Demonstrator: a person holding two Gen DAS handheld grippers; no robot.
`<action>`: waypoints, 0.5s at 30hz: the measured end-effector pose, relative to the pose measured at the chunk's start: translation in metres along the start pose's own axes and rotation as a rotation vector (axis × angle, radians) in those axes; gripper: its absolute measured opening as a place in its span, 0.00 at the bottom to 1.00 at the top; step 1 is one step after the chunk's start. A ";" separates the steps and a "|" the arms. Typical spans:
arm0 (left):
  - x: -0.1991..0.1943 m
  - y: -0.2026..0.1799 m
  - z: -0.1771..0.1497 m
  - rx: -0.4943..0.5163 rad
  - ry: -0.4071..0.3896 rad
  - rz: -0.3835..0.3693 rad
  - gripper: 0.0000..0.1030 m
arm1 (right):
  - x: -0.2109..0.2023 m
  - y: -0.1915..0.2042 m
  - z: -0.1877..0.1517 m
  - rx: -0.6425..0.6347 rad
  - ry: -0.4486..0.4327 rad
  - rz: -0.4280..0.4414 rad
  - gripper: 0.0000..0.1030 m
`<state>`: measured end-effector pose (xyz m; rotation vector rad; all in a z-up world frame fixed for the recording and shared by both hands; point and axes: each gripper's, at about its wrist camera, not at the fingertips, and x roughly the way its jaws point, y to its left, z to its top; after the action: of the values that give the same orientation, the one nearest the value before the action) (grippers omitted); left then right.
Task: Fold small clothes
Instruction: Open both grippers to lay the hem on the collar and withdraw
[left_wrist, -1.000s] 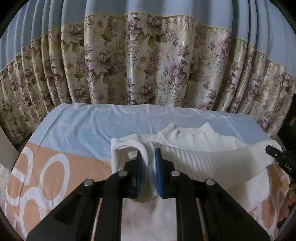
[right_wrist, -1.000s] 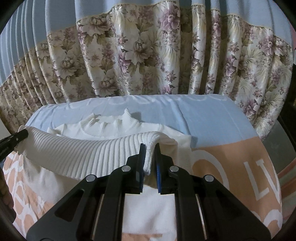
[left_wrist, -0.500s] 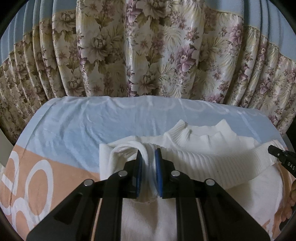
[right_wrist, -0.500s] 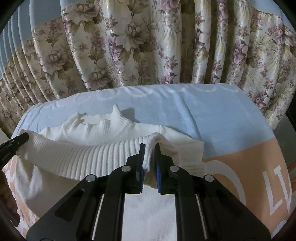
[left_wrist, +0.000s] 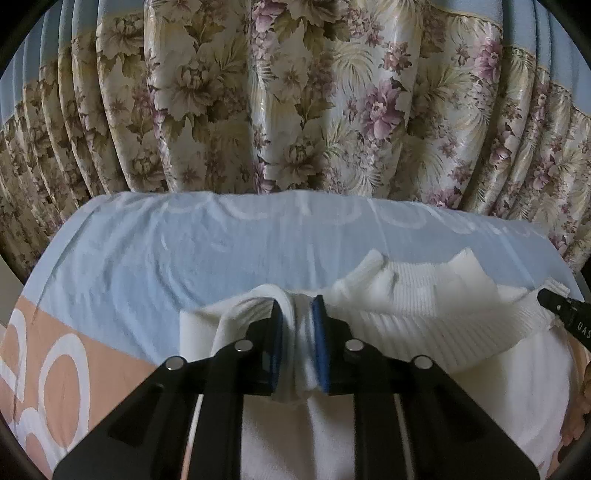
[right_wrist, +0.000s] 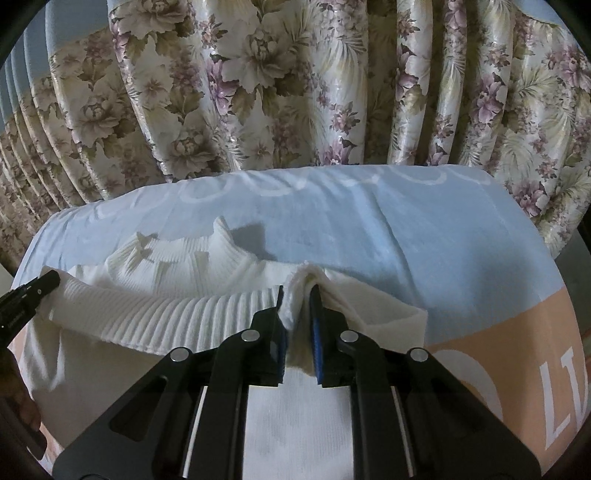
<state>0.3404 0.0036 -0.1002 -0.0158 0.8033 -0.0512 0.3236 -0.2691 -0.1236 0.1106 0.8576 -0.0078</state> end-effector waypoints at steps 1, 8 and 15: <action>0.001 -0.001 0.003 0.002 -0.001 0.003 0.19 | 0.003 0.000 0.002 0.002 0.005 -0.002 0.12; 0.006 0.002 0.011 0.002 -0.015 0.083 0.61 | 0.009 -0.001 0.010 0.010 0.006 0.013 0.24; -0.002 0.013 0.015 0.006 -0.038 0.102 0.61 | -0.006 -0.004 0.016 0.028 -0.064 -0.012 0.55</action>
<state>0.3501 0.0167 -0.0885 0.0297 0.7645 0.0427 0.3314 -0.2751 -0.1092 0.1307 0.7943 -0.0347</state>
